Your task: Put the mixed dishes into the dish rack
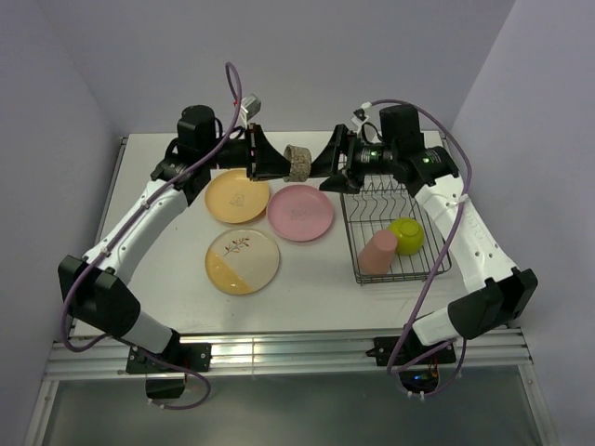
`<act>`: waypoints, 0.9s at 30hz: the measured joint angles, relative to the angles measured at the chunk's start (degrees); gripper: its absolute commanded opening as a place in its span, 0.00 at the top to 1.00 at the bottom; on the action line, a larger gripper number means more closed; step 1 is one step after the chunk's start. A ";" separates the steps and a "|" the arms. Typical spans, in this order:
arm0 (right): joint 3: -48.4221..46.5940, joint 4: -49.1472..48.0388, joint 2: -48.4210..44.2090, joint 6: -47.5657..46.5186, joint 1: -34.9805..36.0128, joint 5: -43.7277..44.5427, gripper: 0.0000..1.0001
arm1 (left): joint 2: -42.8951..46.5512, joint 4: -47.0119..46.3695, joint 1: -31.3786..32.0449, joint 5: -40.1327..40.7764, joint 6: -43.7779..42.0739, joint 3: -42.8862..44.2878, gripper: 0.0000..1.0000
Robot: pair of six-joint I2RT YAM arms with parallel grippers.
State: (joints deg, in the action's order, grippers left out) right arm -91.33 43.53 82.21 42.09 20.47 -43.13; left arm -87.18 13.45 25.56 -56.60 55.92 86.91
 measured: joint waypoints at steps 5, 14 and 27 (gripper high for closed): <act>0.81 -4.00 -2.93 1.99 -1.77 -0.22 0.19 | 0.92 -30.71 -1.62 -2.93 23.61 -13.53 1.00; 7.52 -19.06 -10.45 10.32 -5.99 -4.90 0.19 | -2.78 -70.75 -2.21 0.13 53.27 -25.90 1.00; 5.99 -32.04 -2.34 16.72 -1.29 -9.01 0.19 | -3.65 -82.66 -0.48 2.49 57.83 -27.93 1.00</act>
State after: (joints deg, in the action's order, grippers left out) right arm -85.34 11.49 79.88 58.81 19.18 -52.14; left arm -90.83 -69.21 25.08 -54.11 113.75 58.98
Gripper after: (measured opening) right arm 0.808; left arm 0.091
